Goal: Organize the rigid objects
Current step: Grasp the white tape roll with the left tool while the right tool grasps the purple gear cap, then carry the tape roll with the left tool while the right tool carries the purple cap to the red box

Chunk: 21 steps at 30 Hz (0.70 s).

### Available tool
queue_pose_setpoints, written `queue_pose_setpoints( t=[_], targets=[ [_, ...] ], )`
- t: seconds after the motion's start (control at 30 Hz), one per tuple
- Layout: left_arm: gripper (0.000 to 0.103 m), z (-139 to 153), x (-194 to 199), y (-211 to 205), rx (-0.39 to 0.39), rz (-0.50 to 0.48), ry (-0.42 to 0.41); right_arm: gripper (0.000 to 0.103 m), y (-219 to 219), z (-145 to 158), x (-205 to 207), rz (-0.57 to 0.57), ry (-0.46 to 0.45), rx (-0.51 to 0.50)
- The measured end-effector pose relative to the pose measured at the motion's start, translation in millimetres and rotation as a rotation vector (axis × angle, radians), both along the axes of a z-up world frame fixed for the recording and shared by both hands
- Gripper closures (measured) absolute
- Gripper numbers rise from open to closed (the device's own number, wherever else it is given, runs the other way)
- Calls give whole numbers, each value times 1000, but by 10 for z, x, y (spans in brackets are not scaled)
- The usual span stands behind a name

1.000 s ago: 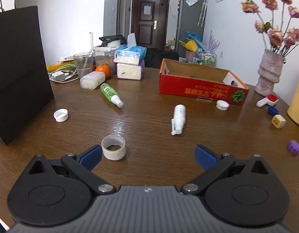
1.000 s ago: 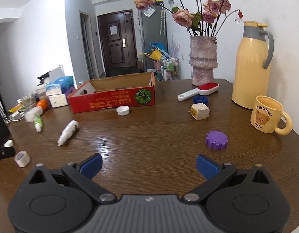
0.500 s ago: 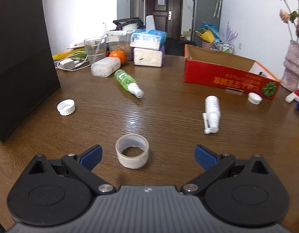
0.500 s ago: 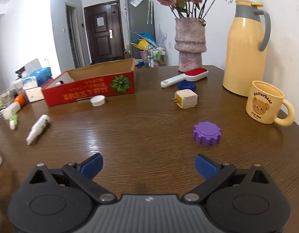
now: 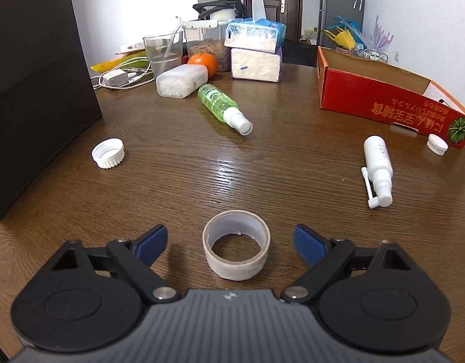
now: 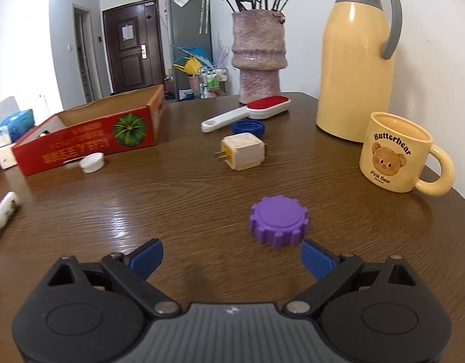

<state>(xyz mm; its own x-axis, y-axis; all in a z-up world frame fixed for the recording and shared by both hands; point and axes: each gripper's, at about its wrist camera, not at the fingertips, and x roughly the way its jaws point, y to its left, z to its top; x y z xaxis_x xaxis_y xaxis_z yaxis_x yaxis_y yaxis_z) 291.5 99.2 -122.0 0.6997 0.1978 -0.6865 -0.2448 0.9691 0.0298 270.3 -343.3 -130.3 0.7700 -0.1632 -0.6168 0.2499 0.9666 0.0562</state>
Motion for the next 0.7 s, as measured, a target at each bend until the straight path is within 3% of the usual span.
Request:
queue_pose_setpoints(
  t=[0.13,0.23,0.5,0.63,0.7],
  targets=[
    [40,-29,35,15,-12,-3,7,6,-117,-21,118,-17,4,-19],
    [59,-19,33,7,-12,-13,-5,12,-207,-43,213,-31,14,-32],
    [59,-17,45,7,-19,-18,-12,33,-381,-123,422,-46,48,-23],
    [59,-19,54,4,-14,-17,-11,50,-404,-120,436,-51,35,-24],
    [59,-17,51,8,-16,-16,-14,50,-393,-119,431,-42,32,-26]
  ],
)
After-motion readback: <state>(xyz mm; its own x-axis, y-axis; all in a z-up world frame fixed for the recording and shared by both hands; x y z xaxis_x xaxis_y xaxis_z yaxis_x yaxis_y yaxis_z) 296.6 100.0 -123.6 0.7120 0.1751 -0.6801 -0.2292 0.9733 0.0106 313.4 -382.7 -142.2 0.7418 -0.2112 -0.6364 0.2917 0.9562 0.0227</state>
